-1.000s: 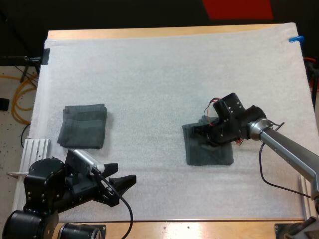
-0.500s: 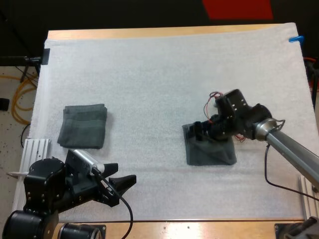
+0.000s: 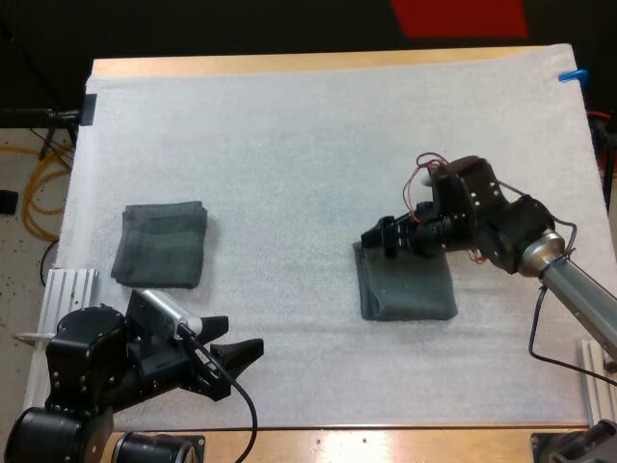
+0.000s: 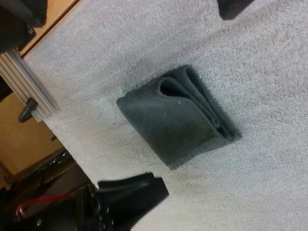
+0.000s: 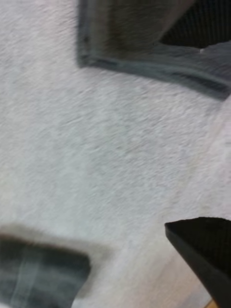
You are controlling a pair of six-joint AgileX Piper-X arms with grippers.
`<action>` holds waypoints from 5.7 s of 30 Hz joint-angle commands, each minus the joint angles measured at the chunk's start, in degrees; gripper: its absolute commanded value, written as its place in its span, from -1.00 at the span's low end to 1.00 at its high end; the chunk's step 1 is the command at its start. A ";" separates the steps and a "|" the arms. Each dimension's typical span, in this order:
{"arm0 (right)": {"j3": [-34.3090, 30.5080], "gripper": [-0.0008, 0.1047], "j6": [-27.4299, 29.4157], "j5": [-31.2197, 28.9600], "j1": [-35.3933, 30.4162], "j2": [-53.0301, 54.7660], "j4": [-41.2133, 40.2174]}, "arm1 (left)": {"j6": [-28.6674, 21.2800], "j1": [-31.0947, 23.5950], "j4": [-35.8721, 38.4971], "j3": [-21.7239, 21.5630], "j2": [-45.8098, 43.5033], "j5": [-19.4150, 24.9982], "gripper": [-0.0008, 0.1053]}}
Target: Pick towel from pile fold and stack
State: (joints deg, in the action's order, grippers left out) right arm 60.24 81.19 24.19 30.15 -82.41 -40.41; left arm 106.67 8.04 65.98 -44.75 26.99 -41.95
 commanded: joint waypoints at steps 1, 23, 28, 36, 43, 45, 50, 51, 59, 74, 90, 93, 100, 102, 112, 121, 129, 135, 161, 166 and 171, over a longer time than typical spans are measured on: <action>-0.80 0.36 0.38 0.08 0.12 0.24 -1.02 | -0.17 0.02 -0.25 -0.32 -0.32 -0.34 0.29; -15.05 0.36 -13.66 10.04 10.89 -8.08 15.28 | -0.17 0.02 -0.25 -0.32 -0.32 -0.34 0.29; -15.05 0.36 -12.43 11.76 10.89 -7.27 15.57 | -0.17 0.02 -0.25 -0.32 -0.32 -0.34 0.29; -14.39 0.36 -12.45 9.14 10.89 4.33 15.76 | -0.75 0.02 -0.26 -0.32 -0.32 -0.19 0.29; -12.78 0.42 -6.68 -1.17 10.89 19.39 14.16 | -0.65 0.02 -3.61 -0.20 0.49 0.11 0.29; -12.12 0.53 -3.77 -2.81 10.89 22.31 11.80 | -0.65 0.02 -4.13 -0.20 1.66 0.11 0.29; -11.06 0.73 0.83 -11.05 10.89 30.67 3.23 | -0.65 0.85 -5.02 -0.20 7.06 0.11 0.29; -11.07 0.73 1.28 -12.39 10.89 31.66 2.62 | -0.65 1.00 -5.13 -0.20 7.80 0.11 0.29; -11.07 0.73 5.19 -23.52 10.89 40.53 -5.85 | 0.56 8.83 -13.75 -0.20 21.76 6.31 0.40; -11.07 0.73 5.18 -24.19 10.89 41.82 -13.25 | 24.22 24.55 -47.56 -0.45 57.31 12.28 0.42; -11.07 0.73 5.18 -24.19 10.89 41.82 -15.18 | 35.70 24.64 -57.52 -3.79 71.68 6.50 0.42; -11.07 0.73 5.18 -24.19 10.89 41.82 -15.18 | 37.80 24.85 -55.84 -5.93 73.03 6.56 0.42; -11.07 0.73 5.18 -24.19 10.89 41.82 -15.18 | 38.61 27.17 -47.41 -12.27 77.03 7.21 0.41; -11.07 0.73 5.18 -24.19 10.89 41.82 -15.18 | 38.49 28.06 -46.45 -13.29 77.61 7.49 0.41; -11.07 0.73 5.18 -24.19 10.89 41.82 -15.18 | 38.35 30.45 -46.47 -14.56 78.26 7.22 0.11; -11.07 0.73 5.18 -24.19 10.89 41.82 -15.18 | 34.34 30.45 -46.56 -14.85 78.26 6.44 -0.98; -11.07 0.73 4.94 -24.25 10.89 41.82 -15.18 | 19.72 27.74 -33.87 -21.73 76.44 10.44 -0.98; -11.07 0.73 4.94 -26.78 10.89 41.82 -15.18 | 2.65 23.16 -15.80 -30.98 75.86 19.13 -0.98; -11.07 0.73 4.68 -26.94 10.89 41.82 -15.18 | -21.23 -8.59 13.63 -42.32 70.93 42.65 -0.98; -11.07 0.73 4.68 -26.94 10.89 41.82 -15.18 | -22.21 -10.08 13.63 -42.32 70.93 42.65 -0.98; -11.07 0.73 4.68 -26.94 10.89 41.82 -15.18 | -24.04 -10.21 13.63 -42.19 71.33 42.65 -0.98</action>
State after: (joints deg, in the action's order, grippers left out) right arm 48.71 85.72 -2.44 41.01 -40.86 -55.47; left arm 83.17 -2.11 79.29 -86.69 98.43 0.00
